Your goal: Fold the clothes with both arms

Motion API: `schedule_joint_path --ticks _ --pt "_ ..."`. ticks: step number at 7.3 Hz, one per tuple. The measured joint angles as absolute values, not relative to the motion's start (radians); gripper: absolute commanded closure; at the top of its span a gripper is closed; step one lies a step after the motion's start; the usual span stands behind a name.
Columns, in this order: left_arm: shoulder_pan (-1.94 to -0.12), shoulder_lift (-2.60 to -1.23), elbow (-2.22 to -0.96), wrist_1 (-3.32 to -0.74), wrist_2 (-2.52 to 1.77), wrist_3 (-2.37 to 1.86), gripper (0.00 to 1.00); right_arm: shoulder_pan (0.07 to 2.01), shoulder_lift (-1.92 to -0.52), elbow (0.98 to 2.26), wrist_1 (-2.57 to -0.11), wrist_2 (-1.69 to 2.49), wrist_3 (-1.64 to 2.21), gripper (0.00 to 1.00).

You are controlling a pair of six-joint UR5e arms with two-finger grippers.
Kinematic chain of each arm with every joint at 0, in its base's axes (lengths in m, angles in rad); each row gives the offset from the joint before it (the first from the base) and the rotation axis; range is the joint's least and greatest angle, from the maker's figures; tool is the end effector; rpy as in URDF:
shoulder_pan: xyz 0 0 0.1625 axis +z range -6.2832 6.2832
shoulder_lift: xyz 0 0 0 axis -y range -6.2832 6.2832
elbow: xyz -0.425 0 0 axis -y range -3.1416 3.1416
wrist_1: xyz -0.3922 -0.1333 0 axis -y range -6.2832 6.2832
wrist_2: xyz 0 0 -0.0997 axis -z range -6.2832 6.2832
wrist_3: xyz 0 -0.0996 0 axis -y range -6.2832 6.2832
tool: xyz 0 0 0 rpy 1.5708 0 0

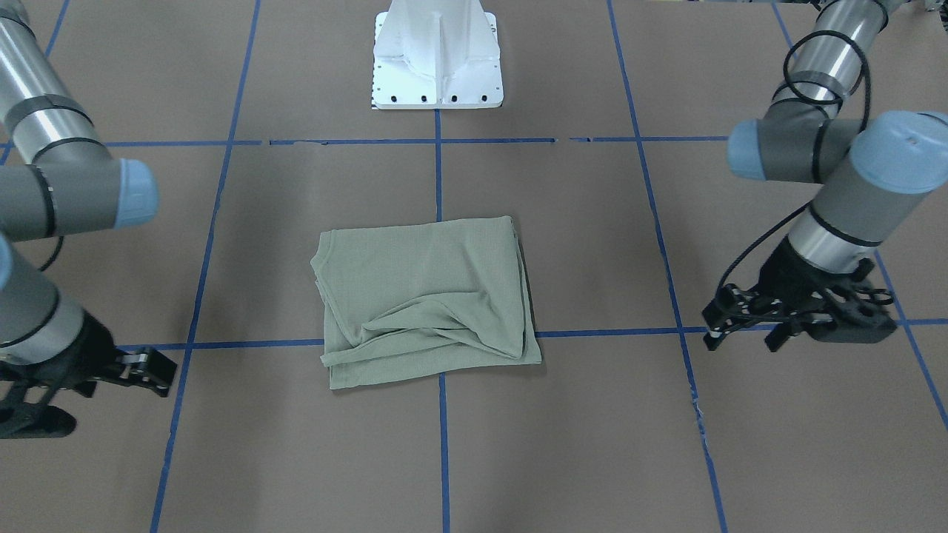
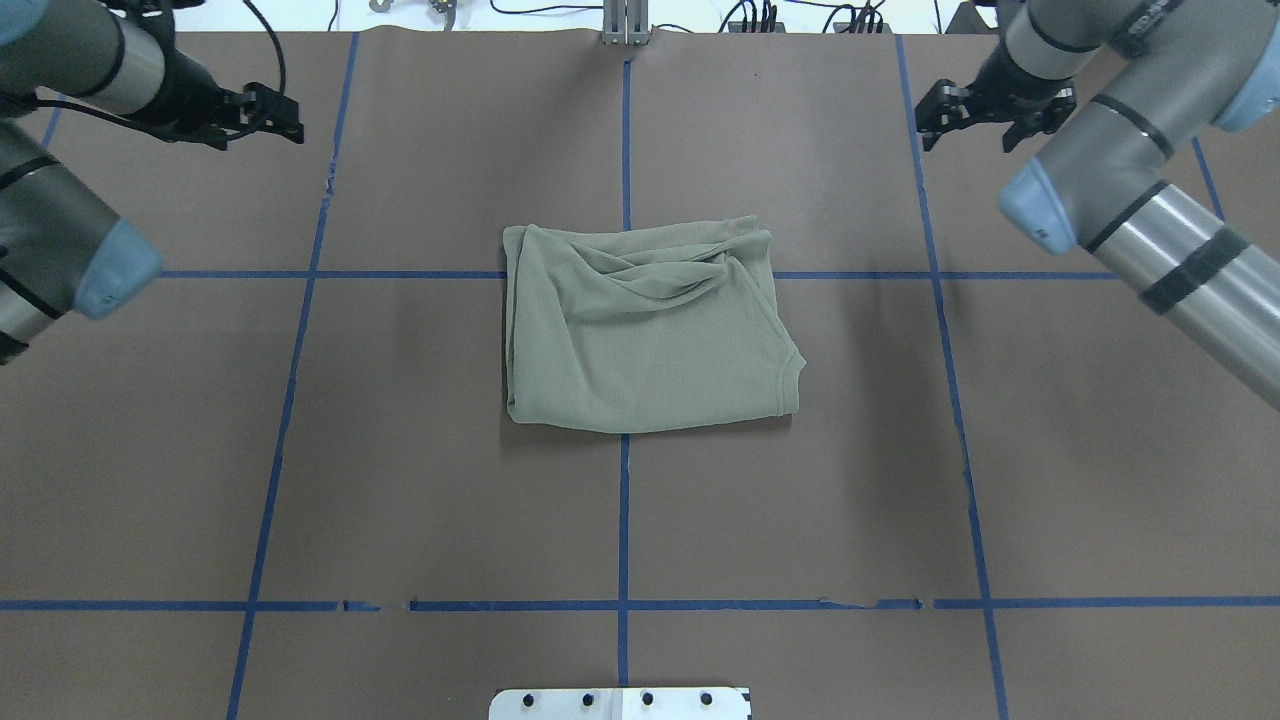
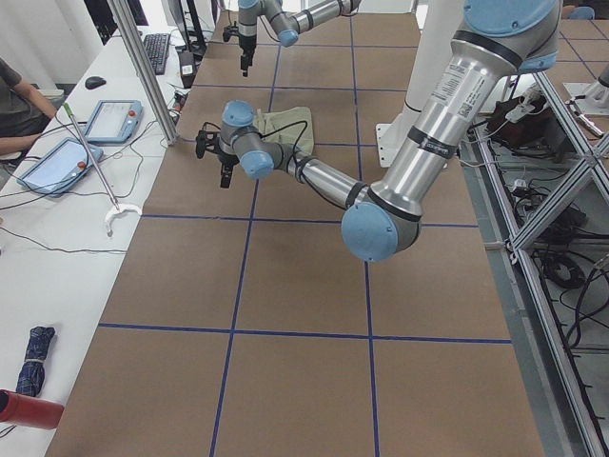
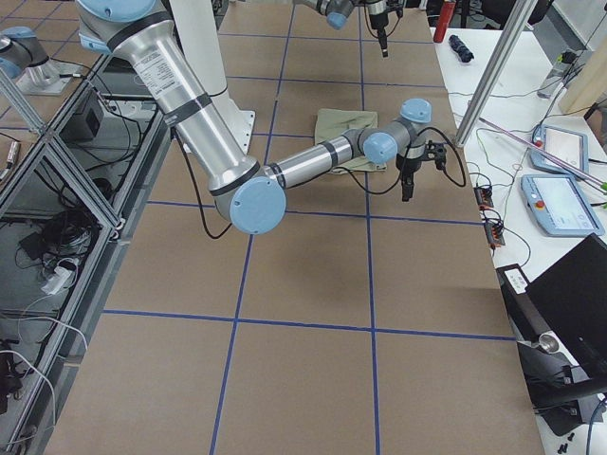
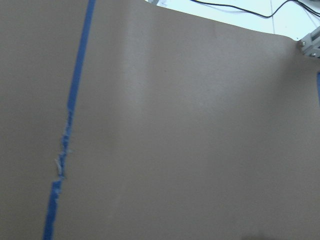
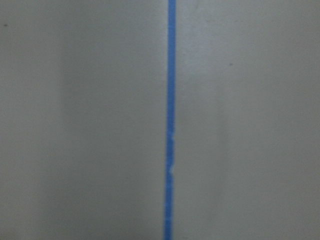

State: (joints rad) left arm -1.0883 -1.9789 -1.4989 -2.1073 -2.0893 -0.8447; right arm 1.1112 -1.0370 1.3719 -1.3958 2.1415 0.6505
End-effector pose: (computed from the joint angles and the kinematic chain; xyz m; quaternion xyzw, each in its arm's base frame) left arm 0.2362 -0.6318 0.4024 0.1787 0.4347 -0.0512 0.8812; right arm -0.2457 -0.6757 0.4240 0.0621 -0.3590 0.0178 0.9311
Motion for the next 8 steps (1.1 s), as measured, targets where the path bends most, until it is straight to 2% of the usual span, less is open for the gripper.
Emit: schedule_joint_path --ticks 3,5,8 --pt "-1.281 -1.75 -1.558 -2.107 -2.116 -0.334 0.0 1.345 -1.258 1.392 -1.436 2.229 0.151 0.0" --pt "-1.389 -1.592 -1.601 -2.121 -2.173 -0.096 0.0 1.442 -1.343 1.393 -1.504 2.257 0.003 0.0" --pt "-1.424 -1.518 -1.617 -2.128 -2.191 -0.05 0.0 1.525 -1.431 1.464 -1.517 2.274 -0.022 0.0"
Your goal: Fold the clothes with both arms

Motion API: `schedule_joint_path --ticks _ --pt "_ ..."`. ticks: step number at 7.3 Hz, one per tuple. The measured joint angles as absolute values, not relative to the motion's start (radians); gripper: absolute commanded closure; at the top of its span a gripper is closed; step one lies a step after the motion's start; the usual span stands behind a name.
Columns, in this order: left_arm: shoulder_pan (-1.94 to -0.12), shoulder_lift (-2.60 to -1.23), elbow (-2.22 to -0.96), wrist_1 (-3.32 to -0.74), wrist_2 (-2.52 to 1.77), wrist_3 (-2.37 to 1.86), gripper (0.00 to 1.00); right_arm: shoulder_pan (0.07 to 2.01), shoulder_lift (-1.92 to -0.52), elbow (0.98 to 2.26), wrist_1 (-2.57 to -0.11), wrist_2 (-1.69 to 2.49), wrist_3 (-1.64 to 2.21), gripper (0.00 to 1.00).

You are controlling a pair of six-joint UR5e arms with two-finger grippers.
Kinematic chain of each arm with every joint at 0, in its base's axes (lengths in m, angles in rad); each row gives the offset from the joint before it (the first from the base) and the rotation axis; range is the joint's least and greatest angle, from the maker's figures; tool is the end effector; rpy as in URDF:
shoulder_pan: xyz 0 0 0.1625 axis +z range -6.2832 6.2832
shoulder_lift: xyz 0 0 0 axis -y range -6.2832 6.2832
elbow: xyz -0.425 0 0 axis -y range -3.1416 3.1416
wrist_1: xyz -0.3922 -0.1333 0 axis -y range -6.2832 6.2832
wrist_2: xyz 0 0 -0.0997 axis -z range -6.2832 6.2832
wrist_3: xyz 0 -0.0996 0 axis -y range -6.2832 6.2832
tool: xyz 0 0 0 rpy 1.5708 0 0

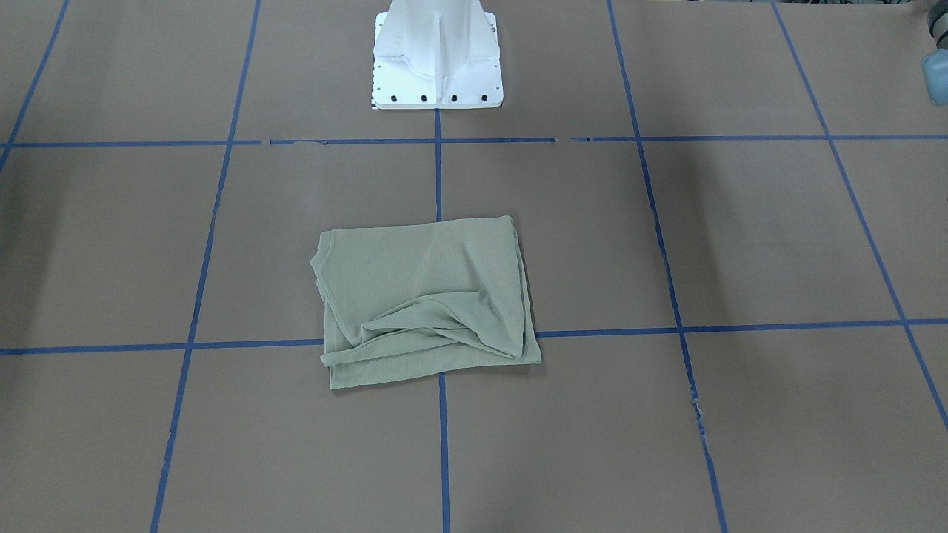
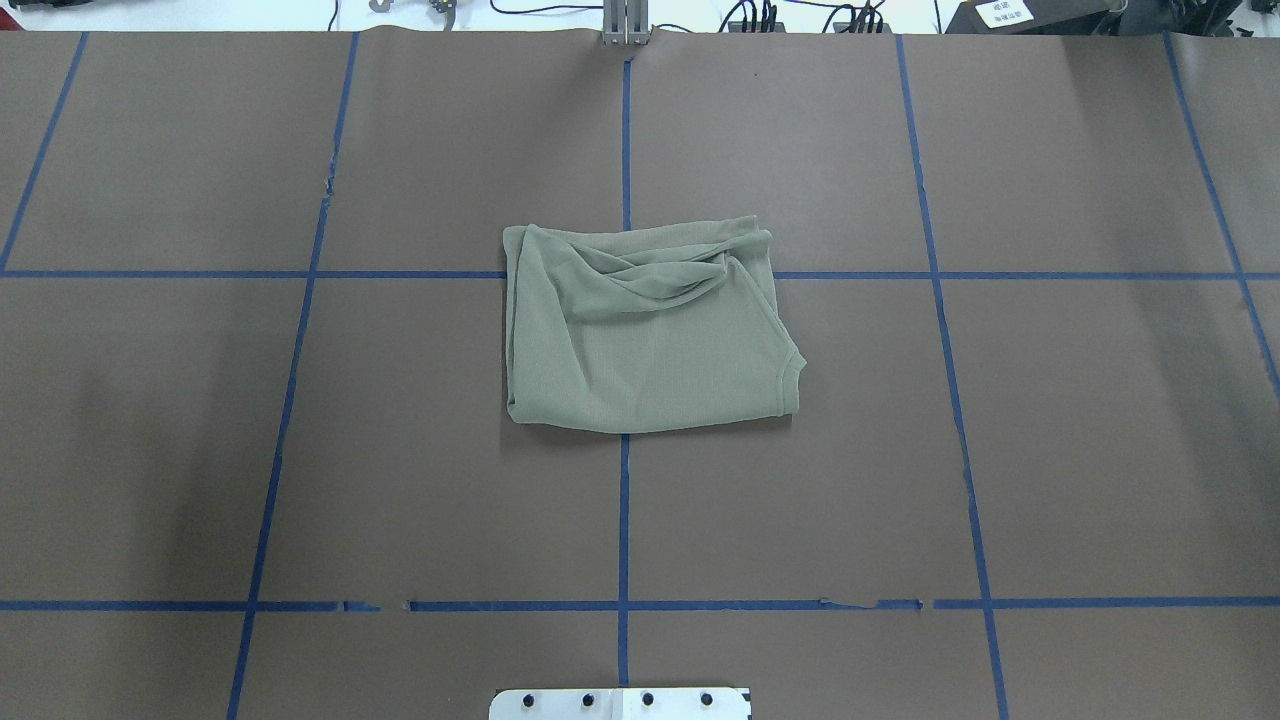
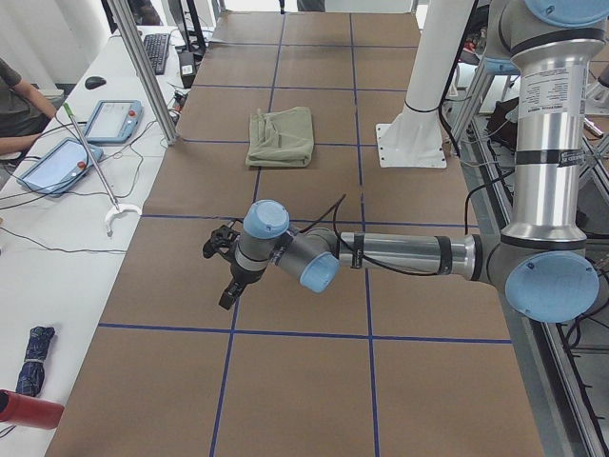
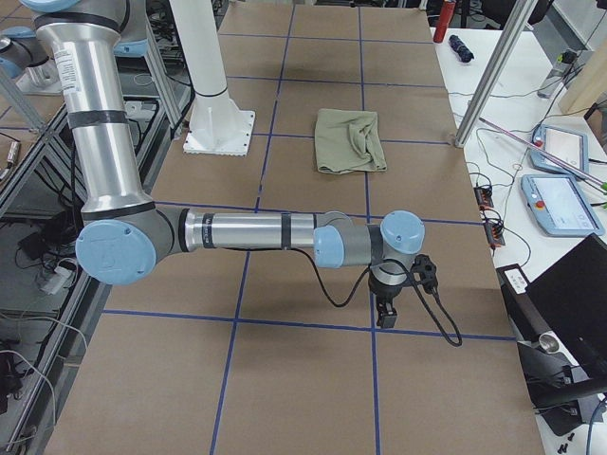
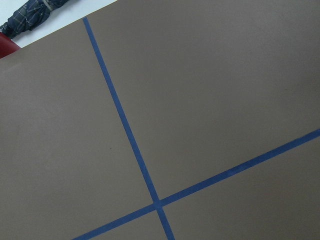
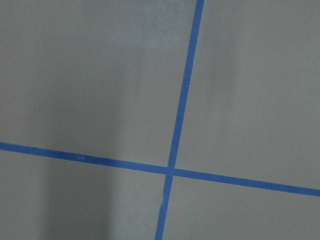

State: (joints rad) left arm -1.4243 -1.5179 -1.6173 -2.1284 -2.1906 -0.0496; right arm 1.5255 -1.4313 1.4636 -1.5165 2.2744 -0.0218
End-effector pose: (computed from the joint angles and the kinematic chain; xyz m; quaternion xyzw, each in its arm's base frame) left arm -0.0021 -0.5028 0.6063 0.2292 0.3174 0.1273 0.9113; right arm 0.0436 -0.5595 0.6377 0.0366 -0.3447 -0.0464 0.9368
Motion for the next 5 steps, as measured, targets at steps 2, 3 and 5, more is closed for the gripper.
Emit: schedule_joint_path --ticks 2,3,5 --pt "-1.43 -1.507 -1.648 -2.047 -2.199 -0.048 0.0 1.546 -1.474 1.55 -1.543 2.324 -0.014 0.0" --pt "-1.431 -1.507 -1.684 -1.977 -2.201 -0.047 0.0 1.56 -1.477 1.572 -1.564 2.34 -0.013 0.0" --pt "-1.433 -1.514 -1.733 -1.852 -2.204 -0.038 0.0 1.59 -1.478 1.575 -1.657 2.405 -0.025 0.0"
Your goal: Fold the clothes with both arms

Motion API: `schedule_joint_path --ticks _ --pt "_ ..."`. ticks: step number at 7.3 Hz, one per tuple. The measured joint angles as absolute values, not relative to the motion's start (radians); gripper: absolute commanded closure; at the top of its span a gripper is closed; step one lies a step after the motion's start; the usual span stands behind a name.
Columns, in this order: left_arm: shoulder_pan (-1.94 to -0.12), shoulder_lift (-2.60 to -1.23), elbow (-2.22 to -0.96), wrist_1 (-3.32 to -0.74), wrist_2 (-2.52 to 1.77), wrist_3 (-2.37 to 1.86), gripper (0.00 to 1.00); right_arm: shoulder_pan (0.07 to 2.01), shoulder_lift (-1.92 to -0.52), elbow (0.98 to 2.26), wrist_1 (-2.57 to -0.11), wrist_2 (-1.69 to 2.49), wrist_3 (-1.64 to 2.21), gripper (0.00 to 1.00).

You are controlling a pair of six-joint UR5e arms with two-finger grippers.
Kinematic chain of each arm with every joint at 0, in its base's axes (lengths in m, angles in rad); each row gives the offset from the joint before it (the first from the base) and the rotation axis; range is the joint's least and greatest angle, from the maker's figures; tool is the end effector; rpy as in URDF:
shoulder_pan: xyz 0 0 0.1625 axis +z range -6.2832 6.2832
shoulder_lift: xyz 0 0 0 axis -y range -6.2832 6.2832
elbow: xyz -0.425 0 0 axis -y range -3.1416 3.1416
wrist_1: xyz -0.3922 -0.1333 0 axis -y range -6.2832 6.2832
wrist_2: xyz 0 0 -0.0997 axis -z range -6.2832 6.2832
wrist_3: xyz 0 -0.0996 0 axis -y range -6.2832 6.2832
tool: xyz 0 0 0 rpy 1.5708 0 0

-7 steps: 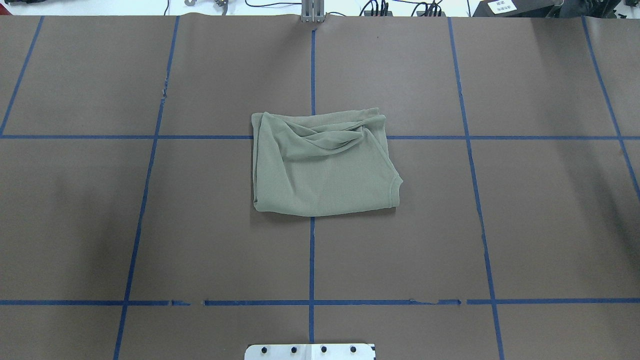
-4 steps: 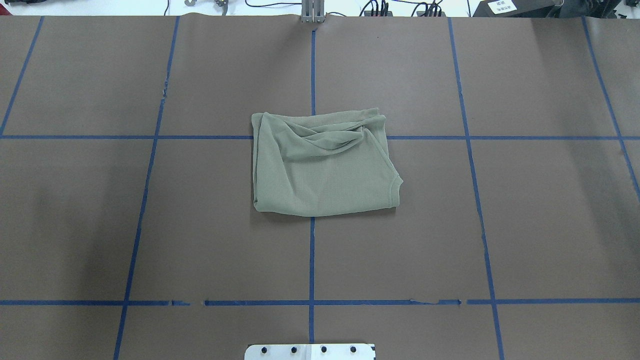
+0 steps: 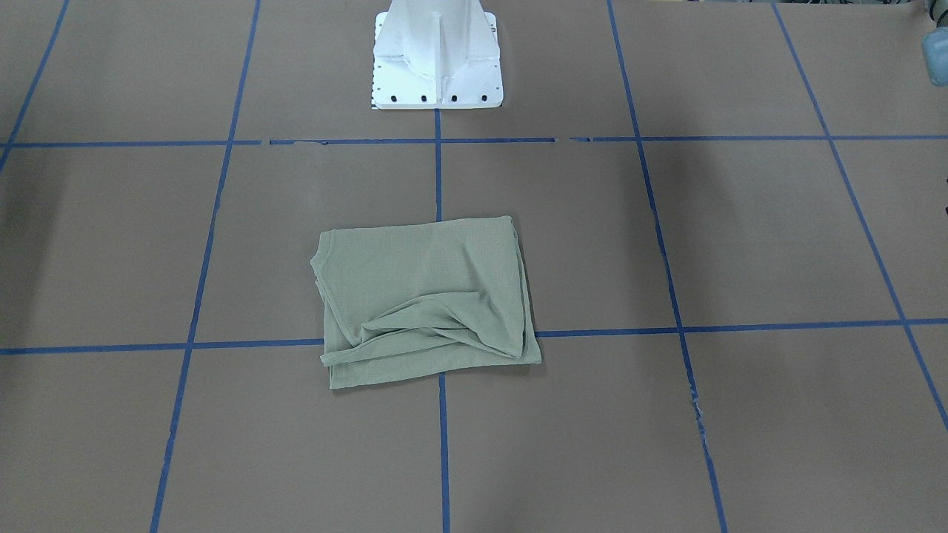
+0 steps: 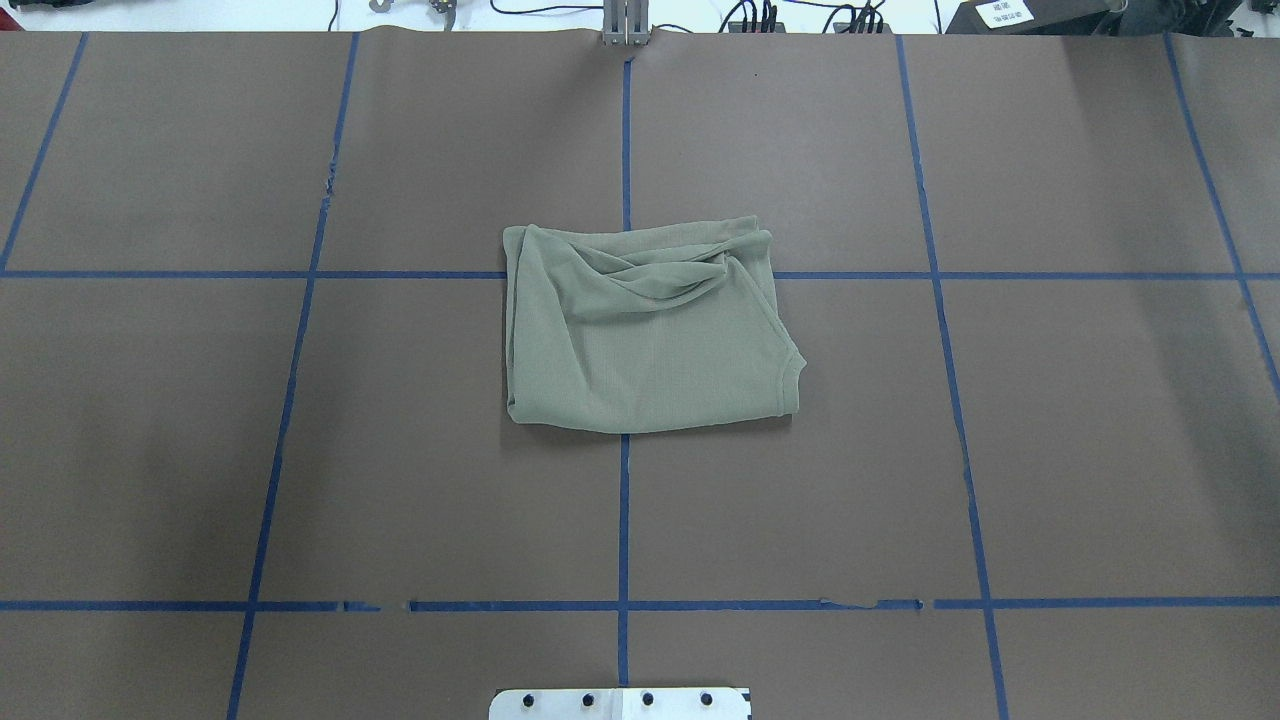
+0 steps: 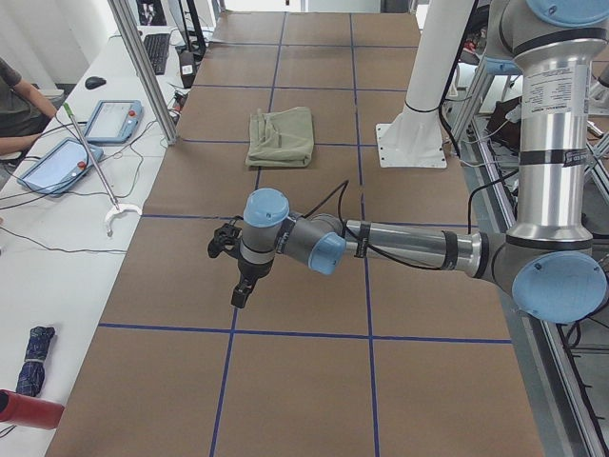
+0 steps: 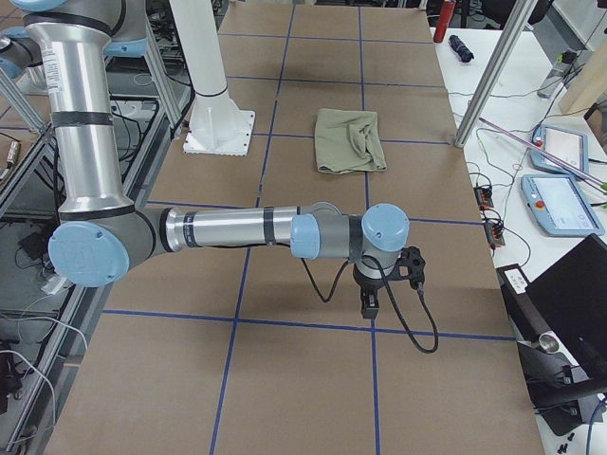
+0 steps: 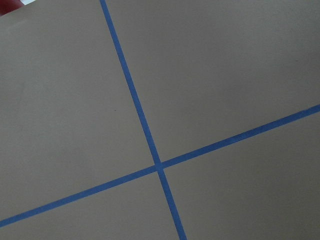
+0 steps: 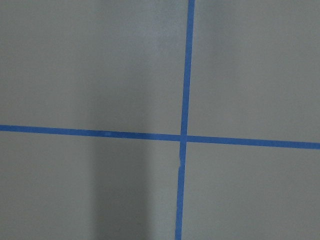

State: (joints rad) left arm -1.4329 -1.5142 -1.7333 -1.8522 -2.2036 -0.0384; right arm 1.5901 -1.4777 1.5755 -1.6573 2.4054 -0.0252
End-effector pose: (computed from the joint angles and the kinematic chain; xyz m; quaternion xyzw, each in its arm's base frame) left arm -0.0065 -0.4942 0.5821 0.1553 0.3202 0.1062 0.9285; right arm 0.0697 -0.5290 0.6131 0.0142 -0.4051 -0.0050 0.9142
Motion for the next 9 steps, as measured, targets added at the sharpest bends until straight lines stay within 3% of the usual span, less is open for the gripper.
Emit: schedule_joint_path --ticks 4,9 --pt "-1.5 -1.524 -1.743 -1.654 -2.239 0.177 0.0 1.623 -1.493 1.534 -1.7 2.43 -0.117 0.0" --pt "-1.513 -1.512 -1.722 -1.63 -2.252 0.215 0.0 1.637 -1.488 1.494 -1.699 2.371 -0.213 0.0"
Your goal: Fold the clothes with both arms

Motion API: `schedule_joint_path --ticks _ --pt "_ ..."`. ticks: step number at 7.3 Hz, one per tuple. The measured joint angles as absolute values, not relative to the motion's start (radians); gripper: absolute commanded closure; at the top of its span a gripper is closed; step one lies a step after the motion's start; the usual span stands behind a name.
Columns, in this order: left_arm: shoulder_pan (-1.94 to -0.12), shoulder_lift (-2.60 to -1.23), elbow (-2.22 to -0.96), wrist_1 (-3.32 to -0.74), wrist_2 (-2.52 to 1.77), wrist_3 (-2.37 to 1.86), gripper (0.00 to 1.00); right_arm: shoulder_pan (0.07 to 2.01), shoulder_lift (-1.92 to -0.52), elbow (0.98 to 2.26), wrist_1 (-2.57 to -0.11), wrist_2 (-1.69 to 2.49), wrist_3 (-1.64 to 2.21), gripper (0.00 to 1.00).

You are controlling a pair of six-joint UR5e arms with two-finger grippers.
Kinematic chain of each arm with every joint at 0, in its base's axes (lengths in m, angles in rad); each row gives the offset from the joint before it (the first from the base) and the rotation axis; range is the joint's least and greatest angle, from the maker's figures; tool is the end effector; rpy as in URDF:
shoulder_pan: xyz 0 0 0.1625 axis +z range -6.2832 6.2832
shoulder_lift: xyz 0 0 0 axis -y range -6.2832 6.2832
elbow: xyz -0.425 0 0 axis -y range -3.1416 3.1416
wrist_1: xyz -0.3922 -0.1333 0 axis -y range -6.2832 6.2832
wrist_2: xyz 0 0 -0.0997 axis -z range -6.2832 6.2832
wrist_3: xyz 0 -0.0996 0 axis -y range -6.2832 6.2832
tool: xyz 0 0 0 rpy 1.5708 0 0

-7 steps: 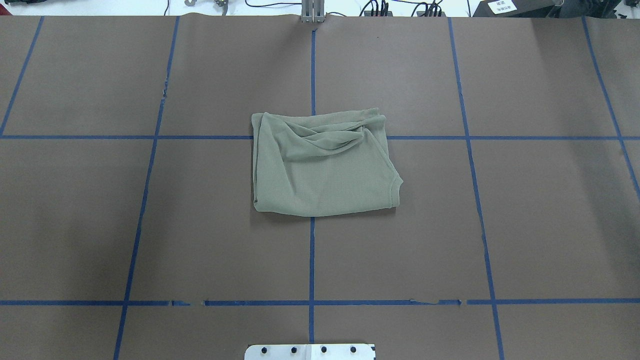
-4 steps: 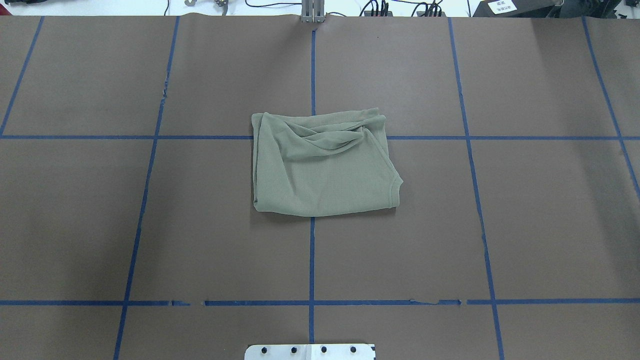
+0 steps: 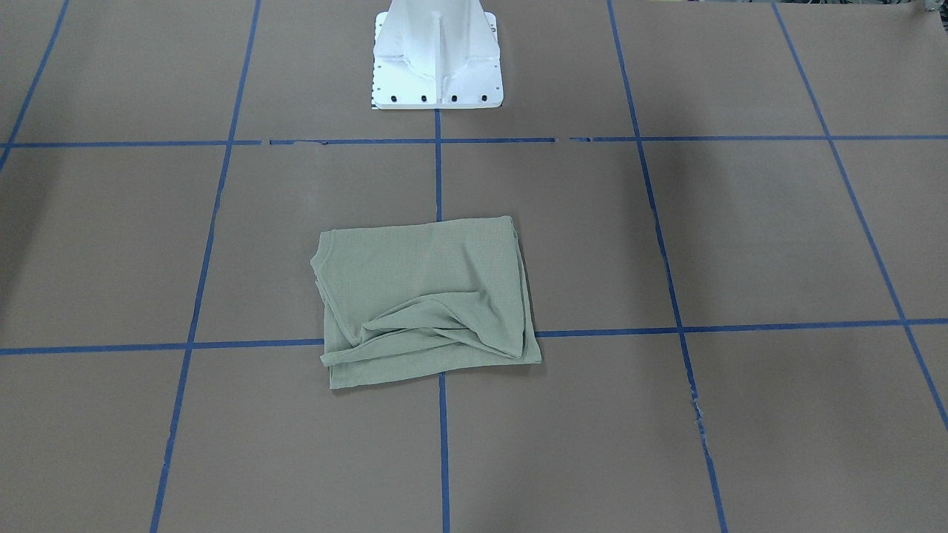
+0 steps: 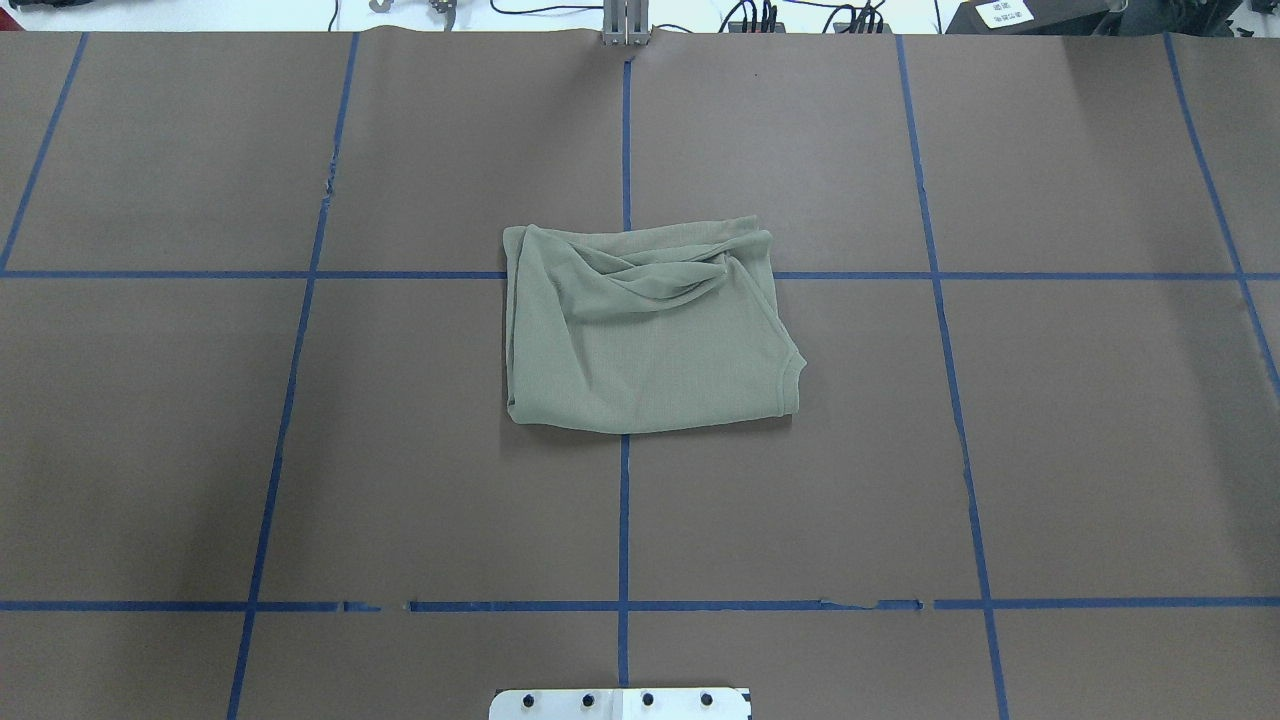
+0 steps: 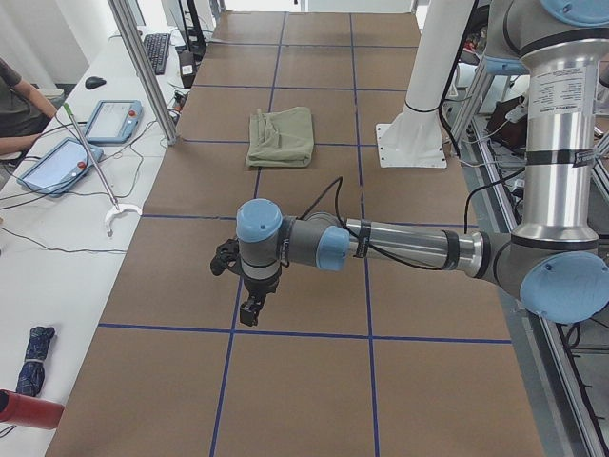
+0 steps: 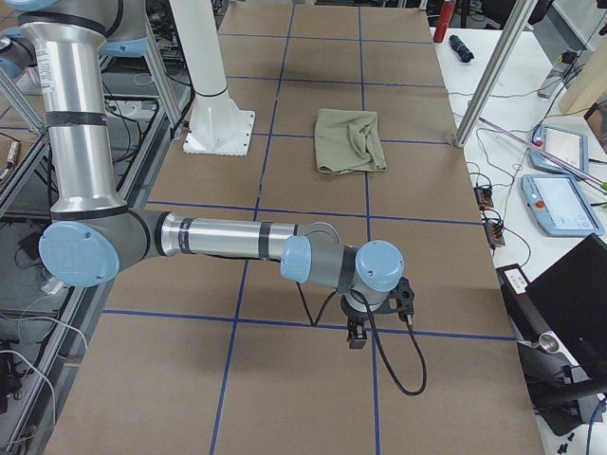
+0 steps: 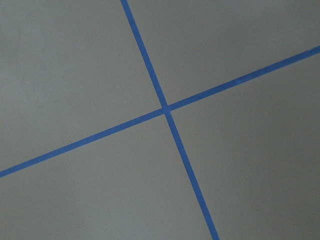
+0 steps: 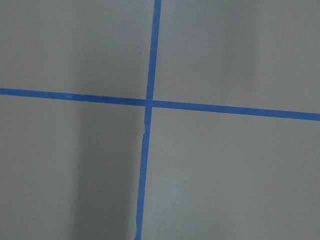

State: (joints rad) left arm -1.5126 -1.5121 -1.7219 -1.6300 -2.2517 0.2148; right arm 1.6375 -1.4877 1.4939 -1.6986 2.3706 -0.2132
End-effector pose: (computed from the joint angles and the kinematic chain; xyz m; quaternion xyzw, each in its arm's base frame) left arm -0.0428 -0.4791 0.6120 0.0972 0.3264 0.1529 0.9277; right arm 0.0963 -0.5127 0.6646 -0.0012 -0.3926 -0.0437 0.9187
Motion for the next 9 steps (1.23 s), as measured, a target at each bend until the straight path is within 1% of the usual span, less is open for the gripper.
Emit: schedule_joint_path --ticks 3,5,7,9 --pt "-1.513 -1.515 -1.716 -1.629 -2.252 0.208 0.0 1.632 -1.491 1.517 -1.692 2.249 -0.209 0.0" --pt "-1.513 -1.514 -1.716 -1.631 -2.253 0.205 0.0 1.625 -1.503 1.53 -1.69 2.284 -0.178 0.0" --pt "-1.512 -1.512 -1.72 -1.634 -2.253 0.203 0.0 1.59 -1.555 1.611 -1.687 2.321 -0.067 0.0" --pt "-1.513 -1.512 -1.719 -1.635 -2.253 0.196 0.0 1.57 -1.579 1.648 -1.686 2.324 -0.019 0.0"
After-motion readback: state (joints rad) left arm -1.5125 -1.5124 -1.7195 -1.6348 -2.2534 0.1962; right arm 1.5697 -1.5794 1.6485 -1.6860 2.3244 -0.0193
